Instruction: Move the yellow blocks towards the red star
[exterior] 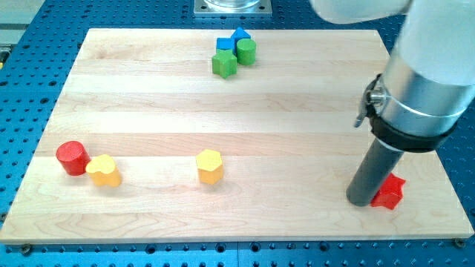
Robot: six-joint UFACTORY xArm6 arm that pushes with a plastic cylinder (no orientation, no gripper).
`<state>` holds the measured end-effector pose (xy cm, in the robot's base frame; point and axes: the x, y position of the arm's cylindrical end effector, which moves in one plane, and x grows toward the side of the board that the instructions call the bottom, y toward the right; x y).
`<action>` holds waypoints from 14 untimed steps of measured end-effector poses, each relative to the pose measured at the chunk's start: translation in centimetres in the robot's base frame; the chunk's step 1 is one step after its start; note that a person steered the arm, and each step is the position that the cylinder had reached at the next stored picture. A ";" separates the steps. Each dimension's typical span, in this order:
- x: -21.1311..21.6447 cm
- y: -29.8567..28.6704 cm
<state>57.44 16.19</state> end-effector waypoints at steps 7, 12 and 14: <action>-5.1 -44.5; -4.8 -39.5; -4.5 -33.4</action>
<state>52.94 -17.18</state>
